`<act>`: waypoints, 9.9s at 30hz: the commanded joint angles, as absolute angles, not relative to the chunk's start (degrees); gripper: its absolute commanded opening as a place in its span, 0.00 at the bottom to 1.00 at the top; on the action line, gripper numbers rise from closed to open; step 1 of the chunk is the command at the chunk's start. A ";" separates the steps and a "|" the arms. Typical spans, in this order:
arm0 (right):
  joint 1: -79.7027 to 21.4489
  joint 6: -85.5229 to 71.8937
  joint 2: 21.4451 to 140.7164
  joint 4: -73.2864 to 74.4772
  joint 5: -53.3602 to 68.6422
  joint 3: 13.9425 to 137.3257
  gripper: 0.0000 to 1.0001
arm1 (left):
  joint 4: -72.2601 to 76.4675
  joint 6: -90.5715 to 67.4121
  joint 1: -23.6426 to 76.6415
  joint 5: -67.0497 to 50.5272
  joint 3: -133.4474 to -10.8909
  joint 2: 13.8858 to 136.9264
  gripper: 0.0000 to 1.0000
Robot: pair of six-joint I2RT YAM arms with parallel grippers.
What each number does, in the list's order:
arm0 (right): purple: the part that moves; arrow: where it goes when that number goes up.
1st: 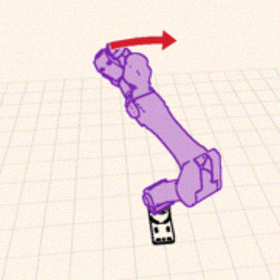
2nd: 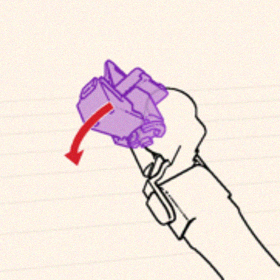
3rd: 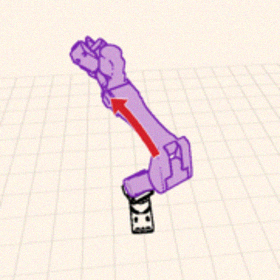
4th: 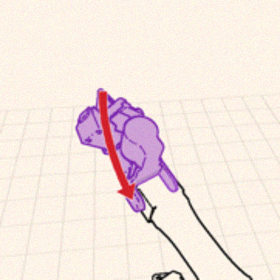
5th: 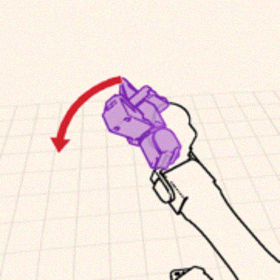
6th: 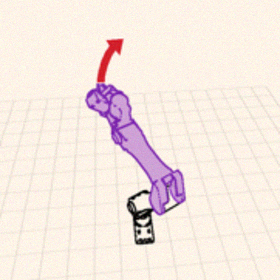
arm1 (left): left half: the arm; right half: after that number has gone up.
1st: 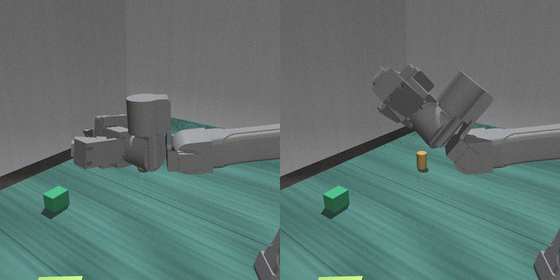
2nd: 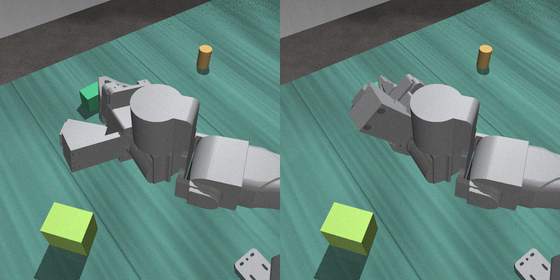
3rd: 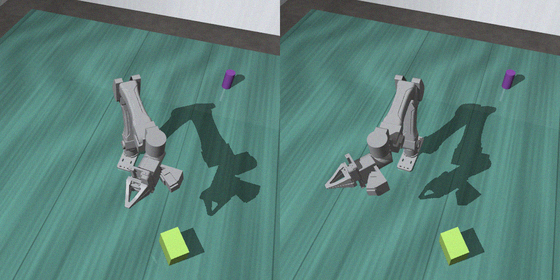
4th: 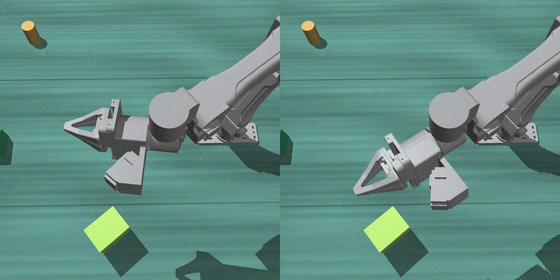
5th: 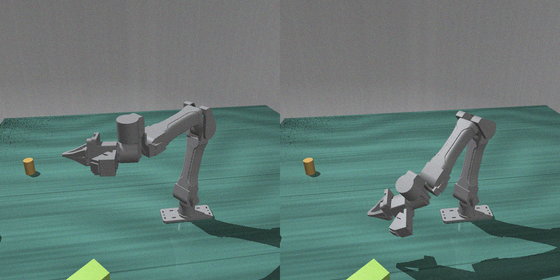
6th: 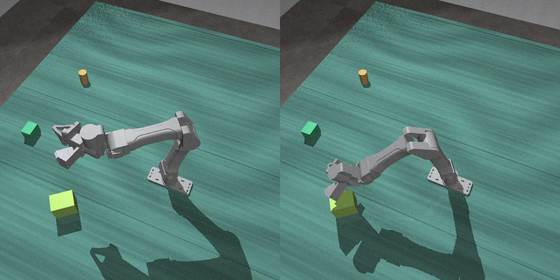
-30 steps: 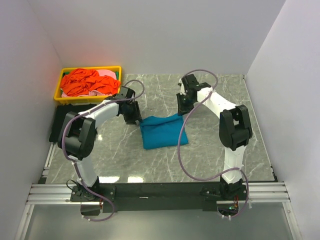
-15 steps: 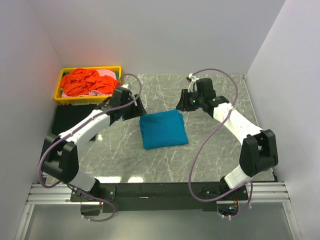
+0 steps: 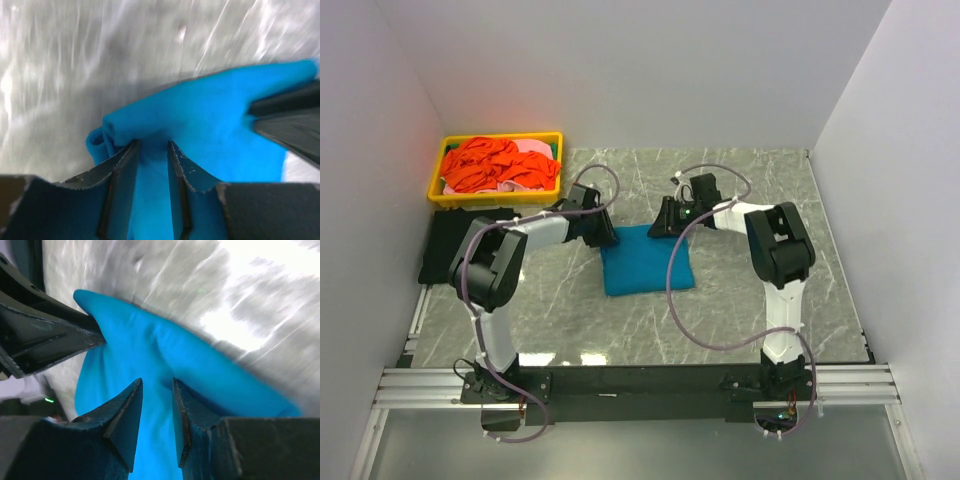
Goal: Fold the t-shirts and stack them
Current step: Neatly place the folded tshirt to the corner
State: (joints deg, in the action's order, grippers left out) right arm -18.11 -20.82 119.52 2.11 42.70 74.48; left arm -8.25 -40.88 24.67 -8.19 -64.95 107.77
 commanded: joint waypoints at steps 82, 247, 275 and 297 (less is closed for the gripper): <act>-15.30 -49.40 119.52 -19.86 44.65 69.25 0.33 | -21.09 -32.61 18.54 25.75 -42.71 47.37 0.99; -41.93 -32.16 86.05 -26.45 -9.50 34.72 0.87 | -26.55 -6.16 9.41 53.07 -65.65 89.38 0.01; -39.11 -34.37 86.22 -31.38 -5.36 31.64 0.82 | -7.31 9.56 -3.95 63.37 -68.21 93.86 0.01; -38.67 -33.49 87.54 -31.46 -3.08 32.34 0.82 | -4.57 2.37 -10.46 61.00 -66.35 102.30 0.10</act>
